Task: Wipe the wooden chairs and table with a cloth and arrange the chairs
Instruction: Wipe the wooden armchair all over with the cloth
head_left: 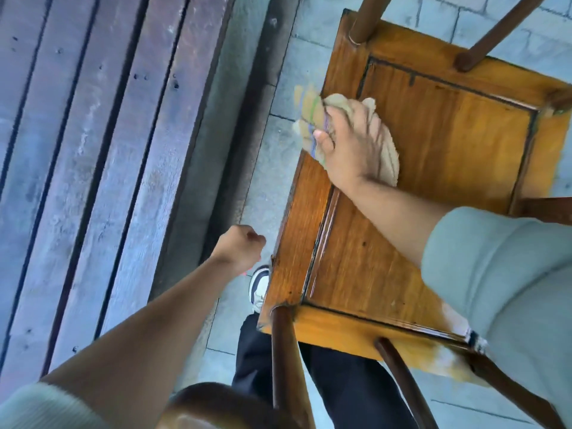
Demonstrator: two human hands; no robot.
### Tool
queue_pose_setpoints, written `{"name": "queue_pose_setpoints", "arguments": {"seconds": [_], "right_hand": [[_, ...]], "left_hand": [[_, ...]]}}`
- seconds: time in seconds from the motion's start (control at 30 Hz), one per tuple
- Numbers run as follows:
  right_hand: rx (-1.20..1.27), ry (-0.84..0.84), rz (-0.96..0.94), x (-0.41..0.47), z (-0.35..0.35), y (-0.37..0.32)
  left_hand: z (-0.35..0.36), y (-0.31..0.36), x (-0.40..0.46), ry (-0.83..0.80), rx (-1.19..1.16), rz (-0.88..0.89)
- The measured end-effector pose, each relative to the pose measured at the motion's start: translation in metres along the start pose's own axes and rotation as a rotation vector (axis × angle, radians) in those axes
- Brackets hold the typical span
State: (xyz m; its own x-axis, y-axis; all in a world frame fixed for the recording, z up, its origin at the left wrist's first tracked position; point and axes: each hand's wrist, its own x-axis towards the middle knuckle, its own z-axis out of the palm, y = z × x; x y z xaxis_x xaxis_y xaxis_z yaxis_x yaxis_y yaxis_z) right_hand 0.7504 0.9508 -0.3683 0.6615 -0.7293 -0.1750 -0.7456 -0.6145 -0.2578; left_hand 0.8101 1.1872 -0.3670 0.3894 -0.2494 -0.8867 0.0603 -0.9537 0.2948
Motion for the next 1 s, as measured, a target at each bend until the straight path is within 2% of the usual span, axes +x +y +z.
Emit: {"name": "queue_pose_setpoints", "arguments": {"seconds": [0.17, 0.27, 0.3, 0.37, 0.5, 0.57, 0.63, 0.77, 0.9, 1.0], "right_hand": [[-0.134, -0.263, -0.332, -0.133, 0.006, 0.006], [-0.115, -0.448, -0.501, -0.189, 0.004, 0.015], [-0.087, -0.515, -0.526, -0.196, 0.000, 0.018], [0.011, -0.591, -0.443, -0.191, -0.012, 0.018], [0.172, -0.482, -0.158, -0.152, -0.060, 0.006], [0.197, -0.412, -0.153, -0.140, -0.089, 0.001], [0.215, -0.375, -0.159, -0.147, -0.121, -0.003], [0.241, -0.340, -0.287, -0.162, -0.185, -0.019], [0.189, -0.310, -0.399, -0.183, -0.233, -0.037], [0.193, -0.277, -0.468, -0.196, -0.257, -0.066]], "left_hand": [[0.001, -0.018, -0.035, 0.003, -0.062, 0.028], [-0.005, -0.025, -0.064, -0.034, -0.088, 0.046], [-0.011, -0.026, -0.075, -0.040, -0.098, 0.042], [-0.024, -0.022, -0.088, -0.046, -0.118, 0.026], [-0.056, 0.005, -0.117, 0.078, -0.170, 0.062], [-0.065, 0.017, -0.138, 0.166, -0.148, 0.123], [-0.062, 0.024, -0.170, 0.223, -0.060, 0.171], [-0.052, 0.033, -0.236, 0.439, 0.092, 0.203], [-0.043, 0.031, -0.299, 0.555, 0.156, 0.211], [-0.047, 0.016, -0.345, 0.660, 0.108, 0.188]]}}
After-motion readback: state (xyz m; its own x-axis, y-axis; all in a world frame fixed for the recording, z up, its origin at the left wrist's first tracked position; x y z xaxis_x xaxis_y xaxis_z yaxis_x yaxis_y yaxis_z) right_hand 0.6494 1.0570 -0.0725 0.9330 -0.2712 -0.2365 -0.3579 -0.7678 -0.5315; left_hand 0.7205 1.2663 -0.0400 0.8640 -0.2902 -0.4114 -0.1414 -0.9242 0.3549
